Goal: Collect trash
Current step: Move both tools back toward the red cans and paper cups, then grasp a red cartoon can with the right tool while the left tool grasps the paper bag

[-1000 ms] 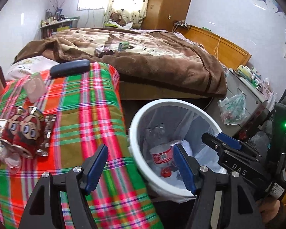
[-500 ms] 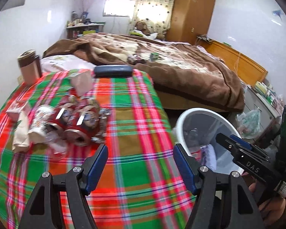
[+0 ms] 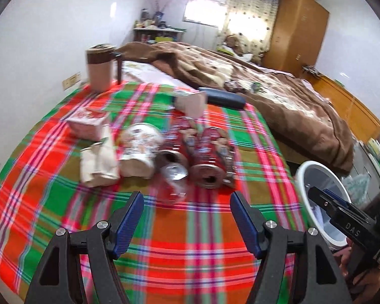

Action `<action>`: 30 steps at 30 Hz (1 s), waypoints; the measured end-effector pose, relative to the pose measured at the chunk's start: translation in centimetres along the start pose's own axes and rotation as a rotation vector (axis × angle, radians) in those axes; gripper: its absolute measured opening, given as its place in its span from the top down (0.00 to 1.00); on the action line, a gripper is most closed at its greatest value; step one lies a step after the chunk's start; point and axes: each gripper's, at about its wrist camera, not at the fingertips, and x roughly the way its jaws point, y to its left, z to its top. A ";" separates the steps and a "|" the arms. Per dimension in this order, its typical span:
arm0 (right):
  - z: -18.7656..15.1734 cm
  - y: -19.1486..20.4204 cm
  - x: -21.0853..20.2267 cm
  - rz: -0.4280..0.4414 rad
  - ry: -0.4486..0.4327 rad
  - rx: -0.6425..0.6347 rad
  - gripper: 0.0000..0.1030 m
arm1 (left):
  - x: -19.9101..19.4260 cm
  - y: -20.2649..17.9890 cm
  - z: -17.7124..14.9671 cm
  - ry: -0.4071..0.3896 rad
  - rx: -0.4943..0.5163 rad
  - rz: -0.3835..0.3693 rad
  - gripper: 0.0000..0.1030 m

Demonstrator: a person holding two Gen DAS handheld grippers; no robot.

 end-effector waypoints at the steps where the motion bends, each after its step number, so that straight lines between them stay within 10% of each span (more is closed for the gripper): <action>1: 0.1 0.4 0.2 0.007 0.002 -0.003 0.43 | 0.0 0.6 0.2 0.000 -0.011 0.005 0.32; 30: 3.2 9.8 8.4 0.122 0.101 -0.014 0.41 | 6.3 11.8 2.8 0.106 -0.166 0.088 0.30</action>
